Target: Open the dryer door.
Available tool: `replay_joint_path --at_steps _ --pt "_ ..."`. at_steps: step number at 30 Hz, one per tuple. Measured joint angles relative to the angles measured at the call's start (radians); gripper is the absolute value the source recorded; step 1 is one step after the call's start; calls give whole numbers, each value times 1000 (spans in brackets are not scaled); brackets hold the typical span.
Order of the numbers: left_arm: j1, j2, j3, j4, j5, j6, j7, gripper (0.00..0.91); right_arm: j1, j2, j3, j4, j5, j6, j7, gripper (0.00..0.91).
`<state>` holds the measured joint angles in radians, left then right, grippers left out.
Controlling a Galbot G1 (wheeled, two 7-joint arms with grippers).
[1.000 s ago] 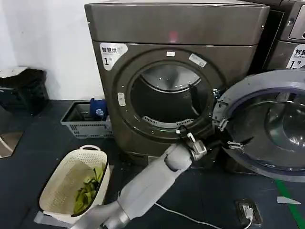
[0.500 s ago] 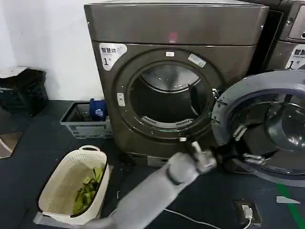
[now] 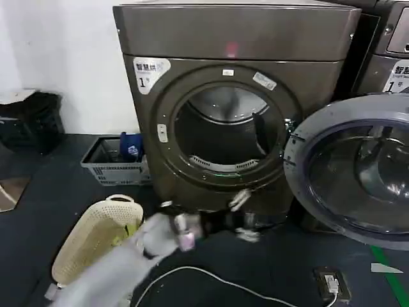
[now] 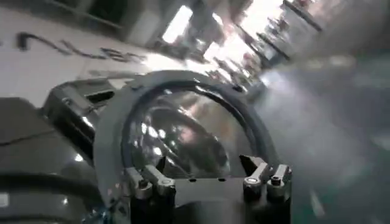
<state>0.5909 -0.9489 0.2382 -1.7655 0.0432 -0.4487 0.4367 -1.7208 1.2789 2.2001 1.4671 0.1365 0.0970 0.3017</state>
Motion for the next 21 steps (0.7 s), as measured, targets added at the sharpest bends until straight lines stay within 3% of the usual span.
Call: replay_joint_path --at_steps 7,17,21 --pt "103 217 -130 -11 312 -146 -11 907 6 -8 10 -9 36 -45 -20 907" --pt "309 453 -346 14 775 -377 -71 907 13 -3 -11 -13 95 -30 -54 907" --pt "338 505 -397 41 947 -378 -98 907 14 -3 -13 -23 114 -13 -66 907"
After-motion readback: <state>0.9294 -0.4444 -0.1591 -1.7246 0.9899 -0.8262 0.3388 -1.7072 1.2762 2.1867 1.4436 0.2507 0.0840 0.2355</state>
